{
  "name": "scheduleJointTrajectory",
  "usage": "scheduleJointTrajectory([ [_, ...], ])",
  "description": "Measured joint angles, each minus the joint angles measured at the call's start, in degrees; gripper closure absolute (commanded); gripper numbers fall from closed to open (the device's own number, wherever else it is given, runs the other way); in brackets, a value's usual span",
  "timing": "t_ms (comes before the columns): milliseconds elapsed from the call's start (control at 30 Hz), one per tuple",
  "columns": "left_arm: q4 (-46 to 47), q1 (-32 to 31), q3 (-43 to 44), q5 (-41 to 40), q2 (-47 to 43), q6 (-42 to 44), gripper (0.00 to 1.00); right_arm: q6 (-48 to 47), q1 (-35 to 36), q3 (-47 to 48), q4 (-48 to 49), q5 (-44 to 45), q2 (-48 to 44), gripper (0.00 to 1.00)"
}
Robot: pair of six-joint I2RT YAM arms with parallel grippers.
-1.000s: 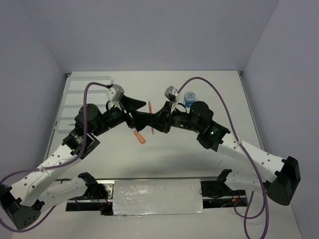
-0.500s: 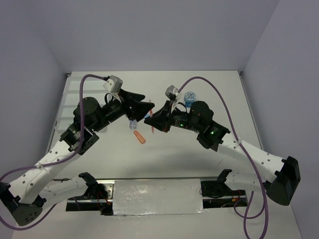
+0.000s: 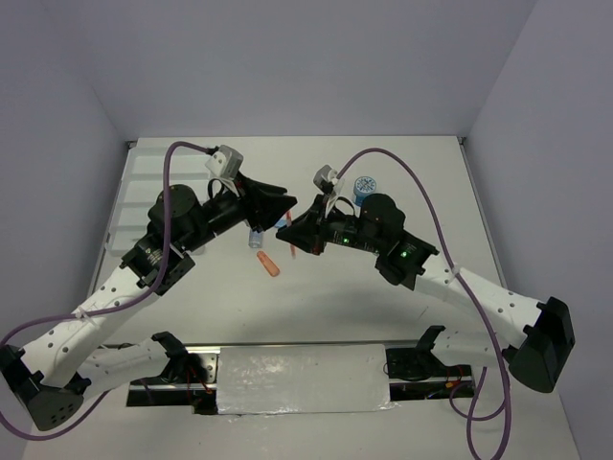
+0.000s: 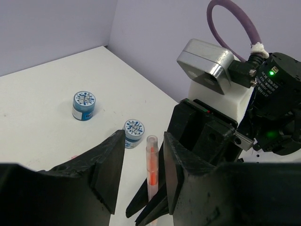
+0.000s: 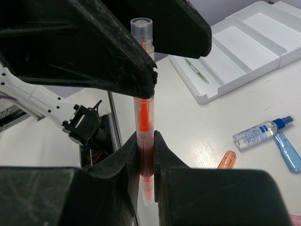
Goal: Sort the stationery into containers
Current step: Close the pen cap on the pen.
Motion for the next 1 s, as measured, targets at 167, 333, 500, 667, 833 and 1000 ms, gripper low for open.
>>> scheduleJointTrajectory([
  [167,-0.02,0.0,0.0,0.07,0.0,0.0,0.55,0.0,0.0,0.04,-0.42,0.09,0.83,1.0],
  [333,-0.04,0.0,0.0,0.31,0.0,0.02,0.65,0.02,0.0,0.37,-0.76,0.09,1.42,1.0],
  [500,0.0,0.04,0.0,0.52,0.31,-0.04,0.81,0.02,0.0,0.48,-0.94,0.24,1.42,1.0],
  [667,0.35,0.07,0.0,0.72,1.14,-0.17,1.0,-0.17,-0.09,0.9,-2.58,1.22,1.44,1.0],
  [833,1.16,0.24,0.0,-0.11,1.44,-0.42,1.0,-1.18,-0.15,3.52,-5.88,2.47,2.29,1.0],
  [1000,4.22,0.55,-0.02,-2.67,1.46,-1.75,1.0,-2.4,-1.6,9.03,-10.08,2.34,4.09,1.0],
])
